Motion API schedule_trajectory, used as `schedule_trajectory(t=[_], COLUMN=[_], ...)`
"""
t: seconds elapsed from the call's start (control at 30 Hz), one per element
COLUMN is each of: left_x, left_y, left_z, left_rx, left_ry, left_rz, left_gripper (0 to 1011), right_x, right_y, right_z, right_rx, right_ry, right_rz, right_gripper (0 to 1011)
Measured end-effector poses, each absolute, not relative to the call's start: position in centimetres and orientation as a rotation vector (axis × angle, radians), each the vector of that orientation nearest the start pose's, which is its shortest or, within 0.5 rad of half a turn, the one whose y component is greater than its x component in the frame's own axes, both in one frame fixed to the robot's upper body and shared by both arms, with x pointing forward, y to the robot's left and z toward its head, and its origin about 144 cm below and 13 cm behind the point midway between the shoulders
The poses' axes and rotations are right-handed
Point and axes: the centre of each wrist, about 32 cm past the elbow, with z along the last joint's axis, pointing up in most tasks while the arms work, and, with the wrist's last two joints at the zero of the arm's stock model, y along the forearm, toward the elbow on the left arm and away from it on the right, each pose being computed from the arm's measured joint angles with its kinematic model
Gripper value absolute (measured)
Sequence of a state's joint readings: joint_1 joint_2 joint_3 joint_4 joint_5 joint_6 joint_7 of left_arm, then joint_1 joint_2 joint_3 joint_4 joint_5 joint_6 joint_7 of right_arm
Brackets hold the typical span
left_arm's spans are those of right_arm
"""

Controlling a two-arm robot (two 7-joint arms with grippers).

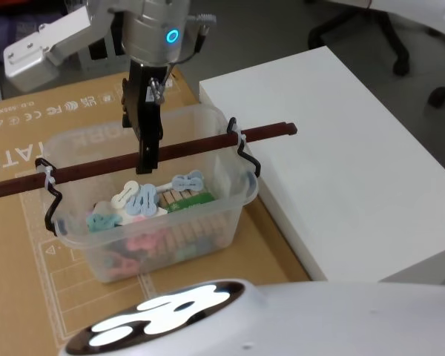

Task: Use one hand to grasp the basket and place it at the designated location.

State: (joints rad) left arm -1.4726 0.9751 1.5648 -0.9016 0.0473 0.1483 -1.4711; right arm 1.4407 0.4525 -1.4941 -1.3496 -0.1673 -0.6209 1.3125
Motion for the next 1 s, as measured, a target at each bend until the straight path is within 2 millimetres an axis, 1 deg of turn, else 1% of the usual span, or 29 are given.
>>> schedule_trajectory(t=[0.63,1.0], left_x=[61.6,61.6], left_y=[49.6,49.6], left_z=[139.6,139.6], left_rx=[1.629,1.629], left_ry=[0.165,0.165], left_rz=[0.178,0.178], left_gripper=[0,0], right_x=[59.9,60.5], right_y=[-10.3,-10.7], right_z=[138.5,137.4], right_rx=[-1.105,-1.100], right_ry=[-1.236,-1.214], right_rz=[1.014,1.030], right_gripper=[1001,1001])
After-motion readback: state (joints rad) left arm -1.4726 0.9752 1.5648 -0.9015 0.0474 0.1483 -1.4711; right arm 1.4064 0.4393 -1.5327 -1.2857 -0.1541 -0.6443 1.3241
